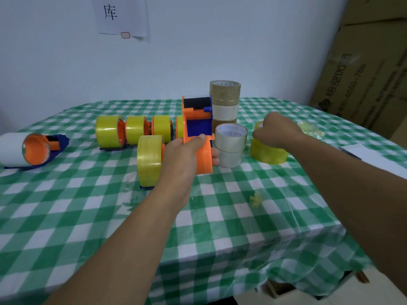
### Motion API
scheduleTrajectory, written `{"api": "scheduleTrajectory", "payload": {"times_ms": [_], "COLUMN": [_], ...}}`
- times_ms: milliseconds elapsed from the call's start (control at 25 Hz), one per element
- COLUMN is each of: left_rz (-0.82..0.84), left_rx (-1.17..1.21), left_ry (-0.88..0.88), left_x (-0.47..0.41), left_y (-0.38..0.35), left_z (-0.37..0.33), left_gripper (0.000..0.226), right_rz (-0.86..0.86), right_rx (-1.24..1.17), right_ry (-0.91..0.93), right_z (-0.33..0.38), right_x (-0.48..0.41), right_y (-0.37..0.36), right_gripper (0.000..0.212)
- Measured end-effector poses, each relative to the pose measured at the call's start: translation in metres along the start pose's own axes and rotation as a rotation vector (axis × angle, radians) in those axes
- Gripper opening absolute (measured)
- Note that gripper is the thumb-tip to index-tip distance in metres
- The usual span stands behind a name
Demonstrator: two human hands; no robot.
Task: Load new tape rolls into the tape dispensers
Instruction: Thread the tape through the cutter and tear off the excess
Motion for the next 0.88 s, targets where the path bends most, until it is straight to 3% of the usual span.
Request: {"api": "scheduleTrajectory", "payload": {"times_ms": [80,200,360,520,720,880], "left_rz": [0.018,0.035,0.04,0.064,0.057,0.022], "left_rx": [-0.013,-0.024,-0.034,-0.063,-0.087,-0.086], "left_ry": [0.001,-0.008,-0.011,-0.027,-0.077,-0.129], "left_x": [0.001,0.004,0.007,0.011,0.014,0.021], "left_y": [-0.001,-0.001,-0.001,0.001,-0.002,-0.001], "left_z": [0.0,-0.005,-0.011,-0.016,-0.023,-0.029], "left_gripper": [0.013,0.008,0.008,0.013,0.021,0.025], "right_rz": [0.048,-0.011,-0.084,-0.141,-0.269,-0.085], "right_rx": [0.084,0.114,0.102,0.041,-0.213,-0.522], "right_ry": [0.004,0.018,0.006,0.046,0.132,0.16], "right_z": [-0.005,-0.01,-0.017,-0.016,0.003,0.011], "right_x": [-0.001,-0.006,-0.003,0.007,0.036,0.076], "right_y": [-0.004,-0.007,-0.011,0.003,0.042,0.055], "right_gripper": [0.007,0.005,0.031,0.023,0.023,0.012]}}
Point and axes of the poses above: each hand's wrist, its own x-axis away from the middle knuckle, its own y-axis out of the back of the hand, z = x × y, the point moved 1 cm from there along -x, towards the middle knuckle, and after that the axes turned 14 degrees about -y, right-handed, at the moved point
